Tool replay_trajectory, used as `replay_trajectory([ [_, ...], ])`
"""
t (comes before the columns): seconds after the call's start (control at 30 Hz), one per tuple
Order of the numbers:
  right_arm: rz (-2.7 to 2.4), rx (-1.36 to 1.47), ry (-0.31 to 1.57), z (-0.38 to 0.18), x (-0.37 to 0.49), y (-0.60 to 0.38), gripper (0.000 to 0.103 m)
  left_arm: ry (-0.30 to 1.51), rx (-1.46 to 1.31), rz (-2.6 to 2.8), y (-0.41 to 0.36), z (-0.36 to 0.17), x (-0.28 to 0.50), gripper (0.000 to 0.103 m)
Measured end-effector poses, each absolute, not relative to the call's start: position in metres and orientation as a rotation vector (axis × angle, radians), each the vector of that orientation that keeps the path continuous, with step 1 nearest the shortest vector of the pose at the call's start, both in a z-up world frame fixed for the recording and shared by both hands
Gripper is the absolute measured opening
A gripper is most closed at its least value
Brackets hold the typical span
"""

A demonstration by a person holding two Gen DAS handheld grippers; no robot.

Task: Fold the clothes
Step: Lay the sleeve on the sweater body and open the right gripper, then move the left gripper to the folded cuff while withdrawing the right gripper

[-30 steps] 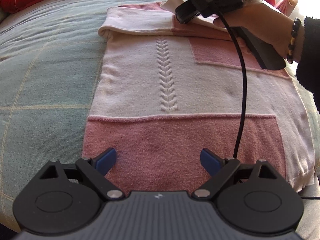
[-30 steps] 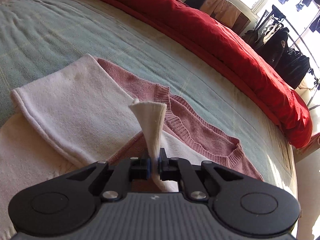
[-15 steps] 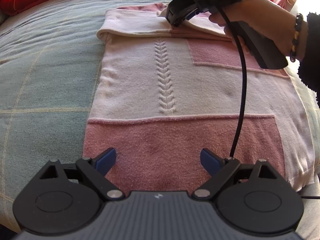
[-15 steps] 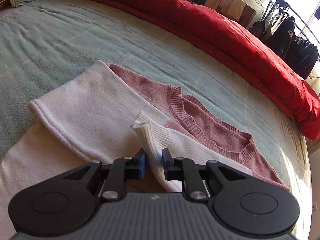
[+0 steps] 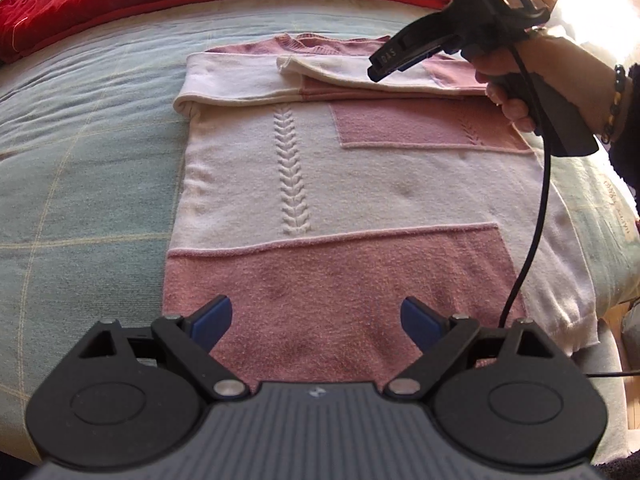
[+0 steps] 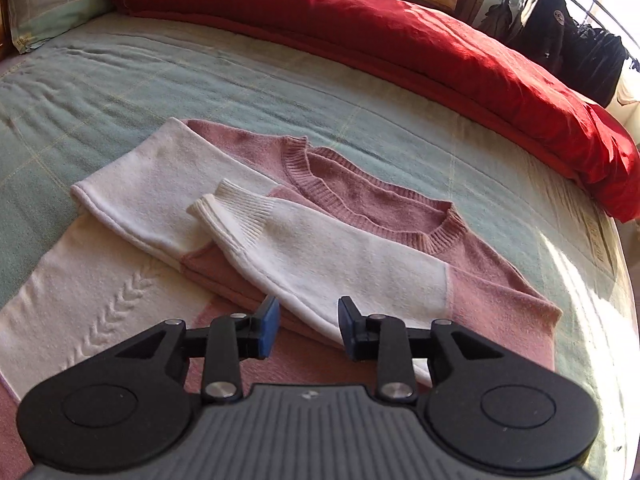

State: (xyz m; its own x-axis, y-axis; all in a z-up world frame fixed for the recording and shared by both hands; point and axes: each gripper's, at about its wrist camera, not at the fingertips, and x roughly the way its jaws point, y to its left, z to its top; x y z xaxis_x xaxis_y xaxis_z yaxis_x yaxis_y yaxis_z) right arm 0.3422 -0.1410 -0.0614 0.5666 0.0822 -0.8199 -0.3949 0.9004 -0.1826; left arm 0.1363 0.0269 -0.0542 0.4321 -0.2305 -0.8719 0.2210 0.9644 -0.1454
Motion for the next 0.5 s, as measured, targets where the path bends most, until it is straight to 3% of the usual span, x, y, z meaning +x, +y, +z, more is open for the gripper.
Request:
replay_trajectory([
  [0.23,0.161,-0.228,0.981,-0.073,0.331,-0.232,0.036,1.019,-0.102,-0.431,0.026,-0.021,0.150,0.091],
  [0.4,0.176,-0.099,0.979,-0.085,0.308,-0.259,0.036,0.955,-0.273,-0.399,0.037,-0.009,0.224,0.087],
  [0.5,0.201,-0.025,0.973,-0.091,0.297,-0.264,0.036,0.956,-0.430,-0.370,0.038,-0.021,0.274,0.064],
])
